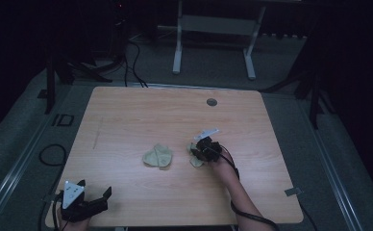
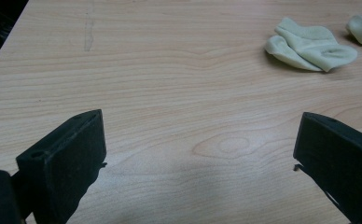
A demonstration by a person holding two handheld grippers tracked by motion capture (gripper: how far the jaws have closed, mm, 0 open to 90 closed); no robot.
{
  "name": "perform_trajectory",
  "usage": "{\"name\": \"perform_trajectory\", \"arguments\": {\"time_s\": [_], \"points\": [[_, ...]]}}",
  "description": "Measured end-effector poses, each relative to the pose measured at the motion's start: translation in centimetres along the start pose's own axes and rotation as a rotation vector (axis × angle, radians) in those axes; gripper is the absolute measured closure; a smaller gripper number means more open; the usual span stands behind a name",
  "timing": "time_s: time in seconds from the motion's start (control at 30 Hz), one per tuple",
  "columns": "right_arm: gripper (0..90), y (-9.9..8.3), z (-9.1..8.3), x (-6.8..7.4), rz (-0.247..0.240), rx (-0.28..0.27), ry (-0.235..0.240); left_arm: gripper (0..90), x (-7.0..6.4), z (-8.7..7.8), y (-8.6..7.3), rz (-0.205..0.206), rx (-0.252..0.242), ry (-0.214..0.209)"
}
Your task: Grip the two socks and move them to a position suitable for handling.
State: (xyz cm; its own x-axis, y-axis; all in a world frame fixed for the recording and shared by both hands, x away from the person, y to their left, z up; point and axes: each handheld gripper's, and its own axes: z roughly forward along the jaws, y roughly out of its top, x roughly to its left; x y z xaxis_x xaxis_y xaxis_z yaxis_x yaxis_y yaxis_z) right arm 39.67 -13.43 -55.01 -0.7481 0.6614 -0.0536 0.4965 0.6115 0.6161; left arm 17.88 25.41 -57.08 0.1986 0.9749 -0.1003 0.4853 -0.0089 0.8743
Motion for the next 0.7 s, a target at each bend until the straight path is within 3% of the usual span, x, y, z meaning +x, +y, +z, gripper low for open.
{"name": "perform_trajectory", "arguments": {"time_s": [0.17,0.4,0.7], "points": [[80.6,0.6,-1.7,0.5,-0.034,-0.023,0.024,2.5,0.0,0.0,0.1,-0.003,-0.004,0.0],[80.5,1.4,-5.4,1.8,-0.1,-0.084,0.072,2.5,-0.2,0.0,0.1,0.01,-0.002,0.003],[80.5,0.3,-9.4,4.3,-0.183,-0.13,0.122,2.5,-0.4,0.1,0.1,0.011,-0.001,0.0]]}}
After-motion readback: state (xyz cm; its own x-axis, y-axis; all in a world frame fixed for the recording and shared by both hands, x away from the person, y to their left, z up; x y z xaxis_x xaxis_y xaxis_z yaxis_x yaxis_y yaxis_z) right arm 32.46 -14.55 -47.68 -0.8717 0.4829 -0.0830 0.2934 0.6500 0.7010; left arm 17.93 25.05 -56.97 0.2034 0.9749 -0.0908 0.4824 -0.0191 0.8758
